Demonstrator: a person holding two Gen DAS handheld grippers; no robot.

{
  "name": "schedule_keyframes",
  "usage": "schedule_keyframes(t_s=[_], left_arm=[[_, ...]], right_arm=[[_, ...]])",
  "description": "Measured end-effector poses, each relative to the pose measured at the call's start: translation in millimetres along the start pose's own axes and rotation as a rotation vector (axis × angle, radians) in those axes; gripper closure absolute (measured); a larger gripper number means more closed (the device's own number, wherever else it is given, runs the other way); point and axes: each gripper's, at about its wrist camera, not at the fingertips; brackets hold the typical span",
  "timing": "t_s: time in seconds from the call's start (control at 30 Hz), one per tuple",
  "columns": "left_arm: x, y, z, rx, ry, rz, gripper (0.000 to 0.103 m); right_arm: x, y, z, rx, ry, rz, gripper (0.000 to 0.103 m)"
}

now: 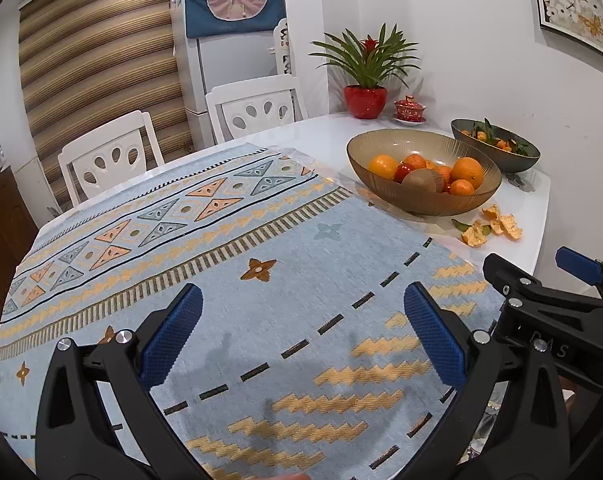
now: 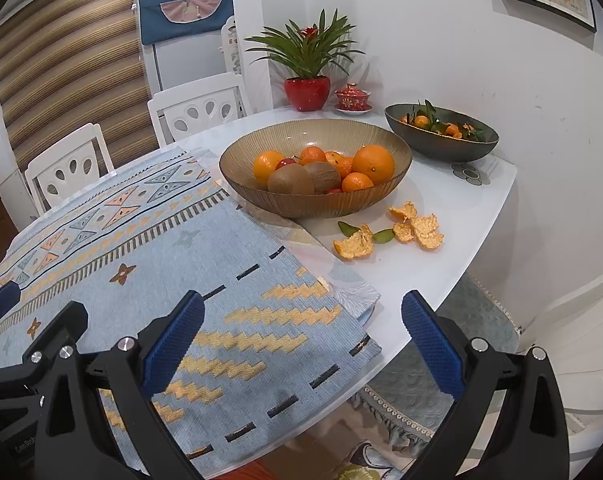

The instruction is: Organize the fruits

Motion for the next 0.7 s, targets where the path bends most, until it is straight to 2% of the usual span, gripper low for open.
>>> schedule_keyframes(t_s=[0.47, 0.6, 0.7], left_arm=[[-0.7, -2.2, 0.6, 0.026, -0.004, -0.010, 0.003], [-1.7, -2.3, -2.1, 0.068, 0.019, -0.022, 0.003], [-2.0, -2.6, -2.6, 0.067, 0.020, -0.022, 0.003]], right_arm=[[-0.6, 4.1, 2.7, 0.009, -0.006, 0.007, 0.005], [-1.1, 6.8, 2.4, 0.011, -0.004, 0.013, 0.005], [-1.9, 7.5, 1.0, 0.016, 0.000, 0.014, 0.005]])
Point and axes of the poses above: each gripper's, at about its wrist camera, not at the fingertips, and y roughly the way its jaws point, z to its left, x to its top, and after that the axes turned 14 degrees about -y, right-handed
